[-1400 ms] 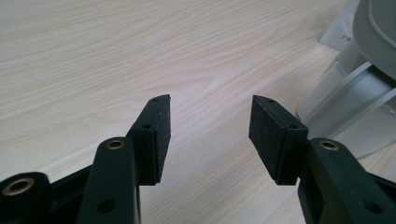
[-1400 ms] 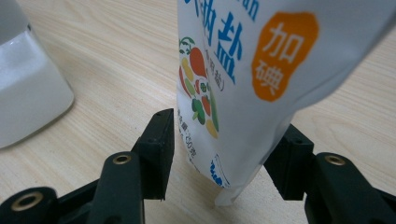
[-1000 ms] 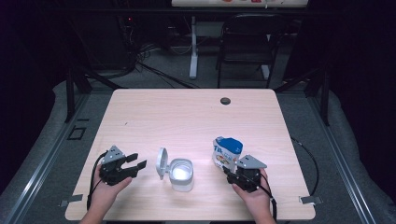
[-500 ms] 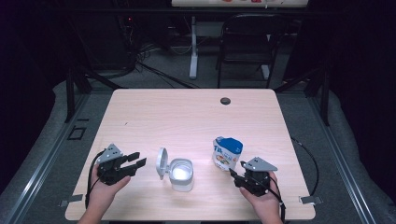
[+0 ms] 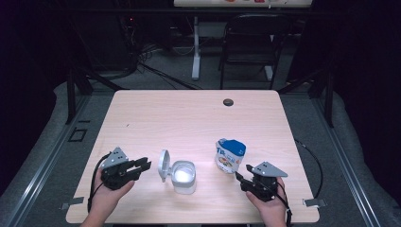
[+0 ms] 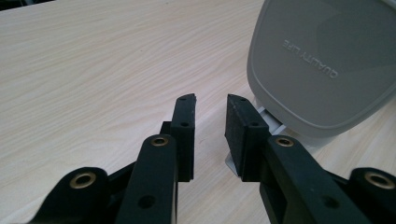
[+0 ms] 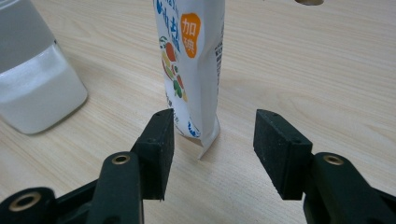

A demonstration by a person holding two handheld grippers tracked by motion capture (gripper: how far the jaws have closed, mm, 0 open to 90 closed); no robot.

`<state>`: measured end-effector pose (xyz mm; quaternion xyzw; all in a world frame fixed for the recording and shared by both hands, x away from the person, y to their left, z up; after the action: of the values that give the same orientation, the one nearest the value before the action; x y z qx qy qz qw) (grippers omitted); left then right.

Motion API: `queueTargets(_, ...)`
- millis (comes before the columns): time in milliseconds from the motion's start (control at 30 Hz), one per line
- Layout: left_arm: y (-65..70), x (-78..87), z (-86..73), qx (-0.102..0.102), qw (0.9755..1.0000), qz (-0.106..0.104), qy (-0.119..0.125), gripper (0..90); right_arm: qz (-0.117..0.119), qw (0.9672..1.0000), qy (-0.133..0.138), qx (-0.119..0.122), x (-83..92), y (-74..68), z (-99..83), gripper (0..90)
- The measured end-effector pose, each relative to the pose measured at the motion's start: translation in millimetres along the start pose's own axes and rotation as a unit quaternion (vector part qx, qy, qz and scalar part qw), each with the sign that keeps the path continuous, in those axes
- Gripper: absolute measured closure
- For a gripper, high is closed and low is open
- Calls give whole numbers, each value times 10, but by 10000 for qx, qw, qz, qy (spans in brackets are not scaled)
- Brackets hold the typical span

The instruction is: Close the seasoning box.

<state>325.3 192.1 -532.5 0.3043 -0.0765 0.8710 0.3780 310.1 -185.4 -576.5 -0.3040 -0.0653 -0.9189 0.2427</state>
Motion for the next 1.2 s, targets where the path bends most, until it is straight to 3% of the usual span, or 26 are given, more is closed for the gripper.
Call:
queueTargets(367, 107, 23, 48, -134, 9998, -111, -24, 814, -49, 9999, -27, 100, -34, -10, -20, 487)
queueTargets(800, 195, 68, 94, -150, 9996, -239, -11, 900, -67, 9999, -29, 129, -51, 1, -36, 486)
queueTargets(1200, 309, 80, 144, -301, 9990, -337, -1, 900, -54, 9999, -38, 131, -59, -9, -39, 486)
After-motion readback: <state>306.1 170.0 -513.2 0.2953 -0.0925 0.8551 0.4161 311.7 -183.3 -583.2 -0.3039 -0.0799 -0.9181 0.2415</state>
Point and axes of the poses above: each handheld gripper's, and its own axes: x roughly backward along the jaws, z roughly out of its top, y roughly to its right, the point moved 6 cm from there along -x, roughly forward along the jaws, and after that the axes turned 4 degrees about -y, right-handed, at the moved point
